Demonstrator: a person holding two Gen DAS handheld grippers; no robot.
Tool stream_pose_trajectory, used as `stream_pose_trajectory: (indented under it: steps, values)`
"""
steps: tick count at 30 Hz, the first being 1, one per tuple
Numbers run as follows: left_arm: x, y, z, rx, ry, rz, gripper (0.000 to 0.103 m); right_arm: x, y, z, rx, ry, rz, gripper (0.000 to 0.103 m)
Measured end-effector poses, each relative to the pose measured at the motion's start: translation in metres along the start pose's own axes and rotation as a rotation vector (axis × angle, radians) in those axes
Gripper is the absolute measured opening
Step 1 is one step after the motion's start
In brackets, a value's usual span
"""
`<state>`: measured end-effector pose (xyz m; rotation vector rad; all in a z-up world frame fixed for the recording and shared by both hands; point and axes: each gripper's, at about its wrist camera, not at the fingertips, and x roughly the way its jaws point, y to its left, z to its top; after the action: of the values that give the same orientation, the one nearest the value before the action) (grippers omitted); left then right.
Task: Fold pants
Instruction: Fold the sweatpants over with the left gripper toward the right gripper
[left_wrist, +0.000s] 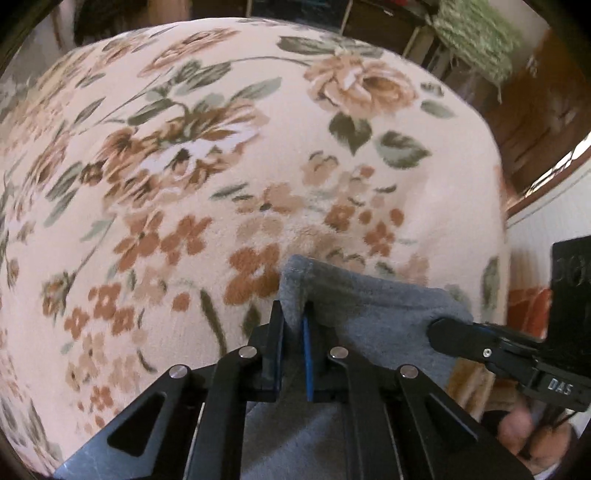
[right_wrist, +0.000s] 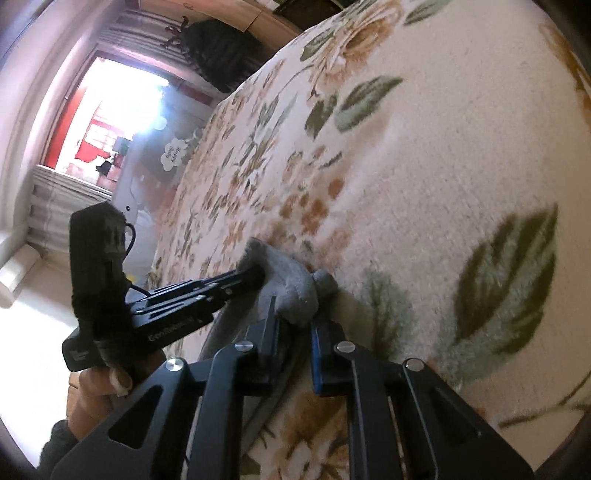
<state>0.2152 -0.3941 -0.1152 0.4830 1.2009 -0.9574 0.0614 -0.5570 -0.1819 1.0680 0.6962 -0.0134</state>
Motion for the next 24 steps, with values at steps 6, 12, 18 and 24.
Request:
stream_pose_trajectory:
  steps: [6,12,18,24]
  values:
    - [-0.053,0.008,-0.007,0.004,-0.083,-0.06,0.007,-0.027,0.042,-0.003,-0.08,-0.036,0.201,0.014]
    - [-0.123,0.028,-0.048,-0.079,-0.227,-0.116,0.007,-0.038,0.102,-0.026,-0.201,0.026,0.353,0.014]
    - [-0.166,0.054,-0.118,-0.234,-0.368,-0.141,0.007,-0.032,0.15,-0.069,-0.316,0.124,0.447,0.014]
    - [-0.181,0.088,-0.199,-0.408,-0.441,-0.152,0.007,0.0,0.198,-0.132,-0.428,0.287,0.508,0.014]
